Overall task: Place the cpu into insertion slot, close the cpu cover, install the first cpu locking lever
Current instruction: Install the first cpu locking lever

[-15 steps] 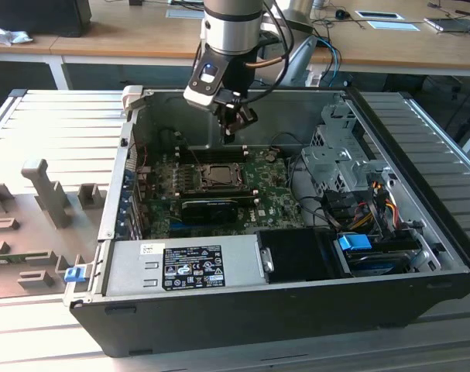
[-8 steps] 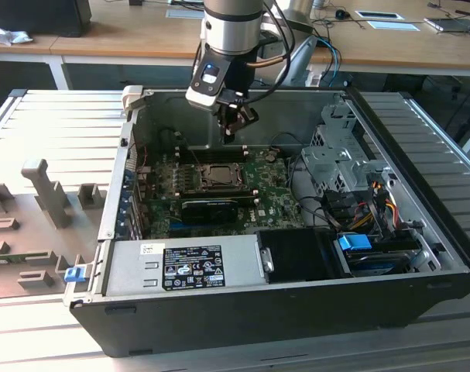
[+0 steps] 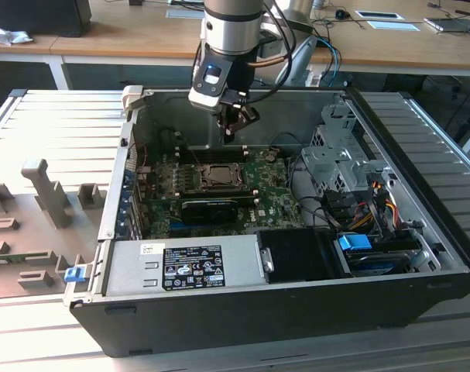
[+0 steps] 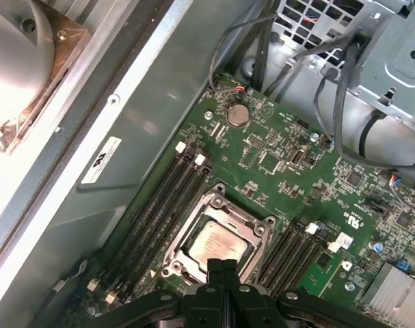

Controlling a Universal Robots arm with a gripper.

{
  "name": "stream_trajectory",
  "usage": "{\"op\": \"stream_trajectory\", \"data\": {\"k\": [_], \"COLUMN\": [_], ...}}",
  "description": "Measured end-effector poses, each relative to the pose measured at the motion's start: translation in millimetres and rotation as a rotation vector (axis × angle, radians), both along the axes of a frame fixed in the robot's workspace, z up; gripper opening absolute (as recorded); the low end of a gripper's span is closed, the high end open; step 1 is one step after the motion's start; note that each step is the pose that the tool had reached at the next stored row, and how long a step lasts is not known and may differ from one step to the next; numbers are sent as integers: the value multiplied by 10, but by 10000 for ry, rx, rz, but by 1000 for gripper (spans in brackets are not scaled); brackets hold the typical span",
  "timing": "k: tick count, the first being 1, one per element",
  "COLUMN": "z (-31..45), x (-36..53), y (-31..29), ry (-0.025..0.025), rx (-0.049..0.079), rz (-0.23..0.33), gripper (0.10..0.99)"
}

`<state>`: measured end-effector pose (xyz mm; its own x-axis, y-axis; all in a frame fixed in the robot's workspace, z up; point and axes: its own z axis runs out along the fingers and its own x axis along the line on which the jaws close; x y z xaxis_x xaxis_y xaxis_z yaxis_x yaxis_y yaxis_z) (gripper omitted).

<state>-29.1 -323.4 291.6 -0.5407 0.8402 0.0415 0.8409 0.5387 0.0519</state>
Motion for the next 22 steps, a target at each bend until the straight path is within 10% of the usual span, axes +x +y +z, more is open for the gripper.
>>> {"op": "stream_trajectory", "data": {"k": [22], "z": [0], "x": [-6], "y": [-1], "ry": [0], "rx": [0], "rz": [1466], "gripper": [106]}}
